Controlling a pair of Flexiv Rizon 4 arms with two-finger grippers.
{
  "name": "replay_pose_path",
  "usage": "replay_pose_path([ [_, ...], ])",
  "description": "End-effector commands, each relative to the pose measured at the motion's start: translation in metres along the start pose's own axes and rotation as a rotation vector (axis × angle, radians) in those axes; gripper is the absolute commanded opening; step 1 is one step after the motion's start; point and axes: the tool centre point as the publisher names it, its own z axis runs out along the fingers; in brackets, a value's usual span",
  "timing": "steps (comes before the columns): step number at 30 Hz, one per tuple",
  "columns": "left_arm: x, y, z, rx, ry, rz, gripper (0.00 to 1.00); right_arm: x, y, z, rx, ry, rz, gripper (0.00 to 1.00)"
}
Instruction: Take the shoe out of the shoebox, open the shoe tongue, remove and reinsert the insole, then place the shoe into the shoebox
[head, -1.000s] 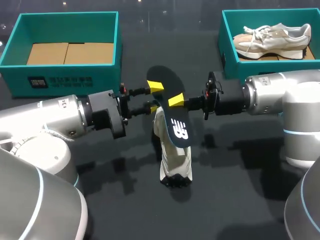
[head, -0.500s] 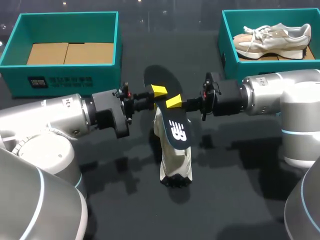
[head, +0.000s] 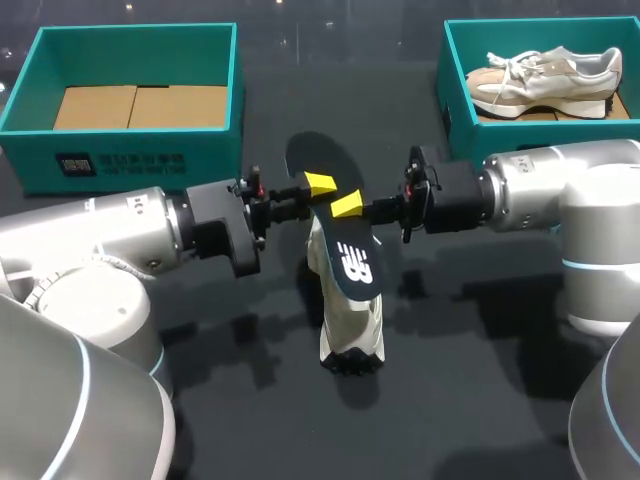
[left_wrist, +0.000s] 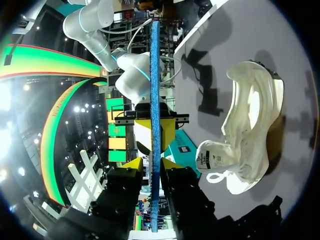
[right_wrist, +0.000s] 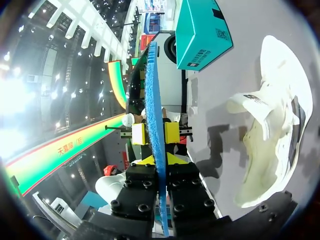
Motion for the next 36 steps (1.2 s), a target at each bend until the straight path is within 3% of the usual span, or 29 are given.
replay_pose_path([
  [1, 0.002, 0.000, 0.005, -0.007, 0.006, 0.002, 0.23, 0.001, -0.001, 0.003, 0.001, -0.005, -0.001, 0.00],
  [8, 0.006, 0.000, 0.008, -0.010, 0.015, 0.003, 0.19, 0.002, 0.000, 0.004, 0.006, -0.006, -0.002, 0.00],
  [12, 0.007, 0.000, 0.010, -0.012, 0.019, 0.009, 0.00, 0.003, 0.002, 0.005, 0.010, -0.006, 0.001, 0.00],
  [17, 0.007, -0.001, 0.010, -0.012, 0.019, 0.012, 0.00, 0.001, 0.002, 0.004, 0.007, 0.002, 0.006, 0.00],
  [18, 0.007, -0.001, 0.009, -0.011, 0.019, 0.011, 0.00, 0.001, 0.002, 0.003, 0.006, 0.007, 0.008, 0.25],
  [19, 0.006, -0.001, 0.007, -0.010, 0.018, 0.012, 0.00, 0.000, 0.002, 0.001, 0.005, 0.012, 0.012, 0.69],
  [20, 0.006, -0.002, 0.005, -0.009, 0.017, 0.013, 0.00, 0.000, 0.001, -0.001, 0.001, 0.014, 0.014, 1.00],
  [26, 0.003, -0.001, -0.013, -0.005, 0.020, 0.010, 0.00, -0.001, -0.005, -0.029, -0.013, 0.021, -0.044, 1.00],
  [28, 0.002, -0.001, -0.021, -0.007, 0.022, 0.007, 0.00, -0.001, -0.005, -0.042, -0.109, 0.040, 0.005, 1.00],
  [36, 0.006, -0.009, -0.048, -0.021, 0.036, 0.001, 0.00, -0.001, -0.005, -0.042, -0.109, 0.040, 0.005, 1.00],
])
